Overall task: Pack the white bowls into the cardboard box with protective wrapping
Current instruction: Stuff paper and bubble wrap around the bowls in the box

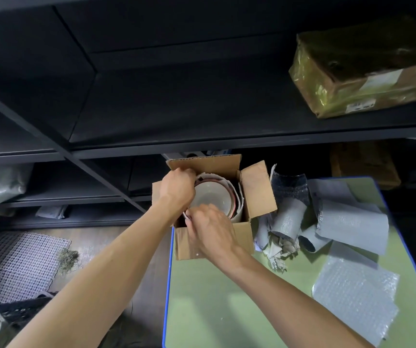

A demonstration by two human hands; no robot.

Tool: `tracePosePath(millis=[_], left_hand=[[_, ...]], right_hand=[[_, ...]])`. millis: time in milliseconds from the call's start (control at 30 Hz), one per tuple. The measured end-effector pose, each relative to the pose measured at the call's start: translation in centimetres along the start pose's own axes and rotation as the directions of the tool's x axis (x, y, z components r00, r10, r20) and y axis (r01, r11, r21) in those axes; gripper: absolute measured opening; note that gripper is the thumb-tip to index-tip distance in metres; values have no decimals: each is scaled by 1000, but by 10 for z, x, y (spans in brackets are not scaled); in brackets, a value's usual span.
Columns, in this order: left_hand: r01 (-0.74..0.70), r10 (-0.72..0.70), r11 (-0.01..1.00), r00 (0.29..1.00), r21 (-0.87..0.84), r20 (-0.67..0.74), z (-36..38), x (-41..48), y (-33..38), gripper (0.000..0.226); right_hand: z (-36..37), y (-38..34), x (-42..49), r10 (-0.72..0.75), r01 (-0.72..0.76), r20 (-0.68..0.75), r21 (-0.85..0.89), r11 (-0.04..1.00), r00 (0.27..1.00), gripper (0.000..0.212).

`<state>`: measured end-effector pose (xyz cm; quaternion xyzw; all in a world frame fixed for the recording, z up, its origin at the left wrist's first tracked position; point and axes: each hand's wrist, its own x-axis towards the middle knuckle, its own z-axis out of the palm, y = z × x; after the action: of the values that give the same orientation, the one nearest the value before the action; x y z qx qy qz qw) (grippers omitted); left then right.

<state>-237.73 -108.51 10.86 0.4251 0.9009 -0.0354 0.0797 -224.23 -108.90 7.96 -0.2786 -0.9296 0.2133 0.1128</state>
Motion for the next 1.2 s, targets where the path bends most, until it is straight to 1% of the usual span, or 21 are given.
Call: tracePosePath(millis=[100, 200, 267, 333, 367, 433, 467, 533, 600, 667, 733, 800, 867, 933, 1000, 1133, 1200], left_hand=[[-14, 14, 1000, 1000, -15, -8, 0, 1, -3, 15], [-64, 62, 998, 996, -19, -58, 0, -3, -4, 17], [-86, 88, 996, 993, 28, -82, 0, -6, -3, 25], [-98, 105, 992, 991, 80, -79, 2, -9, -3, 38], [-106, 111, 992, 991, 62, -75, 3, -8, -5, 38], [-139, 137, 990, 987, -25, -84, 4, -4, -10, 25], [-161, 154, 985, 982, -60, -107, 3, -2, -13, 22], [-193, 184, 981, 967, -30, -177, -1, -3, -18, 26], [-200, 196, 980, 959, 2, -204, -4, -5, -22, 30], [-188, 181, 982, 966, -22, -184, -6, -5, -26, 33], [-165, 149, 984, 969, -69, -196, -5, -3, -27, 41], [-147, 117, 980, 971, -133, -209, -1, -1, -25, 45], [-134, 96, 975, 974, -179, -207, 6, 1, -25, 40], [-126, 95, 976, 980, -175, -177, 10, 0, -25, 26], [-136, 106, 975, 980, -176, -165, 10, -3, -25, 19], [-183, 140, 963, 967, -196, -214, 0, -11, -30, 28], [-228, 195, 950, 967, -214, -162, -5, -12, -34, 28]], right_hand=[[5, 6, 0, 12, -12, 6, -5, 1000, 1000, 13], [1, 4, 2, 2, -3, 17, 17, 1000, 1000, 9], [0, 0, 4, 1, -1, 13, 19, 1000, 1000, 10], [0, -3, 8, 15, -15, 5, 19, 1000, 1000, 9], [-1, -3, 9, 23, -23, -2, 24, 999, 1000, 9], [-2, -1, 10, 18, -18, -2, 39, 999, 1000, 6], [-3, 0, 11, 7, -7, 0, 45, 999, 1000, 5], [-2, 1, 10, -14, 13, 14, 45, 999, 1000, 8], [0, 0, 9, -15, 14, 38, 29, 999, 999, 10], [3, -3, 11, 4, -3, 50, -19, 1000, 999, 9], [3, -5, 14, 9, -5, 47, -87, 996, 999, 15], [2, -3, 17, 9, -8, 12, -108, 994, 1000, 18], [2, 0, 18, -2, 0, -18, -81, 997, 1000, 13], [2, 2, 17, 1, 0, 11, -58, 998, 1000, 4], [2, 4, 15, 2, 2, 62, -57, 998, 998, 9], [-3, 3, 10, 4, -4, -16, -45, 999, 1000, 13], [-5, 0, 6, 9, -10, -19, -74, 997, 1000, 16]])
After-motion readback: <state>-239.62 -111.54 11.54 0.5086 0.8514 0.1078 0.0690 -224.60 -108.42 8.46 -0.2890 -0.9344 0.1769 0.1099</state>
